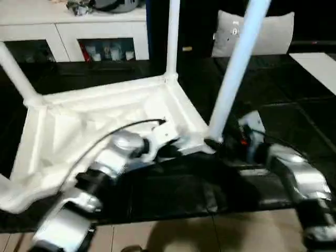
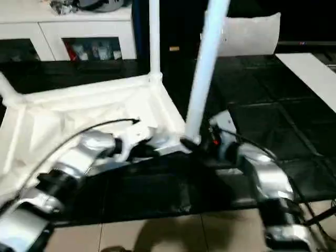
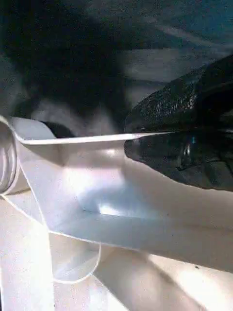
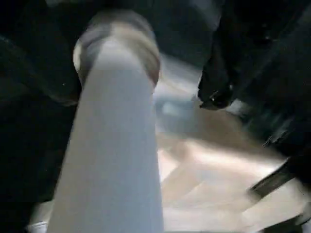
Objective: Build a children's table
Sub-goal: Rotate leg to tighten
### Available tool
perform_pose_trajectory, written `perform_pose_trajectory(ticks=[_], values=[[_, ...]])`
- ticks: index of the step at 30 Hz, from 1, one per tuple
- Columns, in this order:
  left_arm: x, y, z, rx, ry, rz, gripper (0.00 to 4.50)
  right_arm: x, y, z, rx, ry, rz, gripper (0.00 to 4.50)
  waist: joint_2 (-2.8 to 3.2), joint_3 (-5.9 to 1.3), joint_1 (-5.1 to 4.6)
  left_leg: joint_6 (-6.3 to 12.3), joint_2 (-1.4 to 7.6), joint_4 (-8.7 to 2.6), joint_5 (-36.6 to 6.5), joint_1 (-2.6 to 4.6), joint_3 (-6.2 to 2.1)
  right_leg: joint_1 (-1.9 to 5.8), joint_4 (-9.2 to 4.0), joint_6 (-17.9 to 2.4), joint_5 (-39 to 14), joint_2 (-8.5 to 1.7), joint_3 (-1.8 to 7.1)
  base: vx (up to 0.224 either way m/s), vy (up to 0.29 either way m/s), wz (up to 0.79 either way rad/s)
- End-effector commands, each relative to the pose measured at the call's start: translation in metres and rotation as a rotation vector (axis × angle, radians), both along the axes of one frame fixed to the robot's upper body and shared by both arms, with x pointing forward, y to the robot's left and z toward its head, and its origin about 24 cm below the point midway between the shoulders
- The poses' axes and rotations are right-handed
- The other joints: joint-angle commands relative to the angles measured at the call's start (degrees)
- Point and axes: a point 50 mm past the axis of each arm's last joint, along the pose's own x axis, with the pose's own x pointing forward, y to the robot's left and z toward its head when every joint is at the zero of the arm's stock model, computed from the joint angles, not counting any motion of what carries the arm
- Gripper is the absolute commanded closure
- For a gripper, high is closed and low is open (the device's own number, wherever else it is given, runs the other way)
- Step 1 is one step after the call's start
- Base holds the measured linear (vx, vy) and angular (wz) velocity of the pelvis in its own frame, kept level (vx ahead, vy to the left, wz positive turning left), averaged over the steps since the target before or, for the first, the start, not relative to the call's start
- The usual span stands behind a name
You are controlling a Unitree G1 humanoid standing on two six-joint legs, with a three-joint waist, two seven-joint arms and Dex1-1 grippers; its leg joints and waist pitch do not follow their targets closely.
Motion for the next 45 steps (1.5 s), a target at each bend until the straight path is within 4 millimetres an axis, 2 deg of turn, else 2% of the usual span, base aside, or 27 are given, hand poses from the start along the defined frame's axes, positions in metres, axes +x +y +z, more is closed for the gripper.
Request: perform_pose_trajectory(ticks=[1, 5, 9, 12, 18, 20, 23, 26, 30, 32, 34, 37, 38, 39, 40, 41, 42, 43, 44, 45], values=[[-0.009, 0.000, 0.000, 0.025, -0.002, -0.142, 4.50, -0.004, 0.001, 0.014, -0.001, -0.047, 0.123, 0.38, -0.78, -3.98, 0.58, 6.17, 5.53, -3.37, -3.56, 0.50, -2.75, 3.33, -3.57, -2.11, -13.25, -7.80, 5.09, 0.000, 0.000, 0.00], [-0.012, 0.004, 0.001, 0.052, 0.000, -0.207, 4.50, -0.010, -0.003, 0.017, 0.000, -0.032, 0.218, 0.38, -0.81, -3.92, 1.25, 5.84, 5.84, -3.44, -4.21, 0.87, -2.63, 2.98, -3.68, -2.94, -14.19, -7.82, 5.10, 0.000, 0.000, 0.00], [-0.019, 0.011, 0.003, 0.092, 0.015, -0.349, 4.50, -0.019, -0.005, 0.020, -0.001, -0.002, 0.351, 0.84, -0.99, -4.02, 2.25, 5.70, 5.91, -3.39, -3.81, 0.91, -2.59, 2.94, -3.51, -2.97, -14.04, -7.95, 5.23, 0.000, 0.000, 0.00], [-0.023, 0.012, 0.004, 0.104, 0.025, -0.418, 4.50, -0.024, -0.004, 0.017, -0.025, 0.027, 0.430, 1.03, -1.09, -3.97, 2.58, 5.60, 5.68, -3.37, -3.76, 0.72, -2.54, 3.01, -3.53, -2.48, -14.98, -7.91, 5.13, 0.000, 0.000, 0.00], [-0.026, 0.009, 0.006, 0.109, 0.021, -0.461, 4.50, -0.027, 0.002, 0.013, -0.028, 0.042, 0.483, 1.59, -1.03, -3.97, 3.44, 4.89, 5.96, -3.38, -3.95, 0.97, -2.60, 2.76, -3.61, -2.46, -15.83, -8.01, 5.24, 0.000, 0.000, 0.00], [-0.026, 0.008, 0.006, 0.106, 0.020, -0.467, 4.50, -0.027, 0.003, 0.013, -0.021, 0.047, 0.495, 1.78, -1.13, -3.94, 3.44, 4.69, 5.92, -3.42, -4.25, 0.88, -2.65, 2.86, -3.65, -2.19, -16.64, -8.01, 5.15, 0.000, 0.000, 0.00], [-0.026, 0.008, 0.006, 0.104, 0.020, -0.475, 4.50, -0.027, 0.005, 0.011, -0.016, 0.056, 0.508, 1.81, -1.13, -3.94, 3.43, 4.55, 5.76, -3.40, -4.42, 0.85, -2.61, 2.88, -3.81, -1.63, -17.51, -7.96, 5.10, 0.000, 0.000, 0.00], [-0.026, 0.008, 0.005, 0.106, 0.021, -0.473, 4.50, -0.028, 0.006, 0.011, -0.001, 0.072, 0.521, 2.19, -1.24, -3.98, 3.45, 4.64, 5.77, -3.38, -4.06, 0.84, -2.62, 2.90, -3.76, -1.38, -17.30, -7.95, 5.12, 0.000, 0.000, 0.00], [-0.025, 0.005, 0.007, 0.029, 0.072, -0.398, 4.50, -0.030, 0.010, 0.013, 0.074, 0.086, 0.498, 2.45, -1.19, -4.04, 3.40, 4.65, 6.08, -3.42, -3.52, 0.82, -2.74, 2.98, -3.45, -2.16, -16.01, -8.08, 5.15, 0.000, 0.000, 0.00], [-0.025, 0.004, 0.008, 0.018, 0.074, -0.379, 4.50, -0.029, 0.013, 0.014, 0.105, 0.082, 0.472, 2.47, -1.12, -4.02, 3.43, 4.73, 5.87, -3.35, -3.38, 0.72, -2.68, 2.94, -3.51, -2.14, -15.99, -8.05, 5.19, 0.000, 0.000, 0.00], [-0.022, 0.000, 0.008, -0.004, 0.078, -0.316, 4.50, -0.024, 0.020, 0.014, 0.136, 0.085, 0.397, 2.50, -0.97, -3.90, 3.28, 4.48, 5.83, -3.44, -3.68, 0.75, -2.68, 2.89, -3.74, -2.13, -17.00, -8.04, 5.17, 0.000, 0.000, 0.00], [-0.013, -0.011, 0.010, -0.071, 0.080, -0.161, 4.50, -0.008, 0.032, 0.009, 0.122, 0.070, 0.208, 2.51, -1.11, -3.44, 2.74, 2.56, 5.28, -3.55, -6.17, 1.10, -2.61, 2.59, -4.84, -0.75, -23.08, -7.96, 4.83, 0.000, 0.000, 0.00], [-0.012, -0.011, 0.010, -0.073, 0.080, -0.155, 4.50, -0.007, 0.032, 0.009, 0.119, 0.069, 0.201, 2.51, -1.20, -3.37, 2.29, 1.95, 4.94, -3.56, -7.00, 1.20, -2.59, 2.66, -5.31, 0.06, -25.45, -7.89, 4.54, 0.000, 0.000, 0.00], [-0.008, -0.017, 0.009, -0.093, 0.074, -0.085, 4.50, 0.001, 0.038, 0.004, 0.087, 0.068, 0.097, 2.51, -1.36, -3.31, 1.67, 1.56, 4.68, -3.59, -6.89, 1.04, -2.63, 2.83, -5.56, 0.82, -26.63, -7.84, 4.31, 0.000, 0.000, 0.00], [-0.006, -0.019, 0.009, -0.099, 0.069, -0.053, 4.50, 0.005, 0.040, 0.002, 0.077, 0.071, 0.052, 2.51, -1.33, -3.34, 1.25, 1.32, 4.67, -3.55, -6.80, 0.89, -2.70, 2.93, -5.50, 1.12, -26.86, -7.82, 4.30, 0.000, 0.000, 0.00], [-0.001, -0.026, 0.008, -0.116, 0.060, 0.039, 4.50, 0.014, 0.046, -0.003, 0.061, 0.103, -0.082, 2.52, -1.29, -3.50, 0.62, 1.19, 4.62, -3.53, -6.56, 0.89, -2.79, 3.01, -5.53, 1.45, -26.44, -7.67, 4.23, 0.000, 0.000, 0.00], [-0.001, -0.026, 0.008, -0.116, 0.060, 0.040, 4.50, 0.014, 0.047, -0.003, 0.061, 0.103, -0.083, 2.52, -1.26, -3.49, 0.24, 1.26, 4.72, -3.61, -6.42, 0.88, -2.88, 2.95, -5.47, 1.15, -25.73, -7.66, 4.26, 0.000, 0.000, 0.00], [0.004, -0.034, 0.008, -0.130, 0.045, 0.129, 4.50, 0.021, 0.051, -0.007, 0.064, 0.136, -0.205, 2.52, -1.26, -3.58, -0.16, 1.40, 4.72, -3.55, -6.24, 0.89, -2.96, 2.98, -5.44, 1.00, -24.81, -7.66, 4.29, 0.000, 0.000, 0.00], [0.004, -0.035, 0.008, -0.131, 0.042, 0.142, 4.50, 0.022, 0.052, -0.008, 0.067, 0.142, -0.220, 2.52, -1.15, -3.62, -0.56, 1.62, 4.67, -3.56, -5.58, 0.84, -2.86, 2.89, -5.26, 0.19, -23.29, -7.72, 4.53, 0.000, 0.000, 0.00], [0.005, -0.042, 0.007, -0.136, 0.031, 0.185, 4.50, 0.025, 0.058, -0.009, 0.097, 0.151, -0.279, 2.52, -1.26, -3.95, -0.54, 2.09, 4.53, -3.46, -4.32, 0.58, -2.86, 3.27, -4.81, -0.12, -21.27, -7.78, 4.65, 0.000, 0.000, 0.00]])
